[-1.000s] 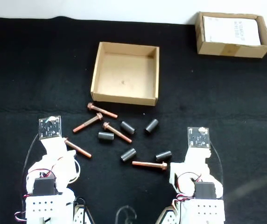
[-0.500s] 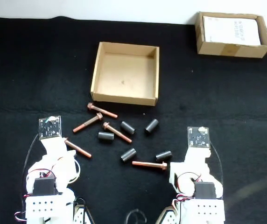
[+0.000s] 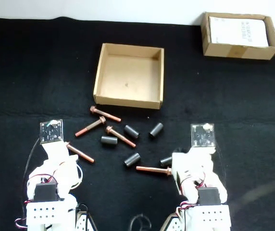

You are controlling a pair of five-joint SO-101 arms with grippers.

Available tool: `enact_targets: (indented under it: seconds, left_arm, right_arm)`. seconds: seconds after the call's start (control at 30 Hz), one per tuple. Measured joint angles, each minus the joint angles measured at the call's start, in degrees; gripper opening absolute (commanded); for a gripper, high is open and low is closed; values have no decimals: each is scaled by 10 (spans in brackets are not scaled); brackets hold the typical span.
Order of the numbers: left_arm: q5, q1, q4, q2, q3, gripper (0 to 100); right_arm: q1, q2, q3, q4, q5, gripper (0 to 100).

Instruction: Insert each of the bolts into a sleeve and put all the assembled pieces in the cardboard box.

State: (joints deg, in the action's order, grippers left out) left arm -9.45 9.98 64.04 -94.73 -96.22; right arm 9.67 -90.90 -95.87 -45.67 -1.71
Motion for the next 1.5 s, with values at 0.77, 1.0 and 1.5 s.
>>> enact_targets:
  seconds: [0.77,1.0,1.5]
  left_arm:
    - [0,0,0,0,0,17]
    - [0,0,0,0,0,17]
    - [0,0,0,0,0,18]
  right_arm:
    - [-48,0,518,-156,0,34]
    - [-53,-1,636,-310,0,34]
    - [-170,-2,726,-545,0,34]
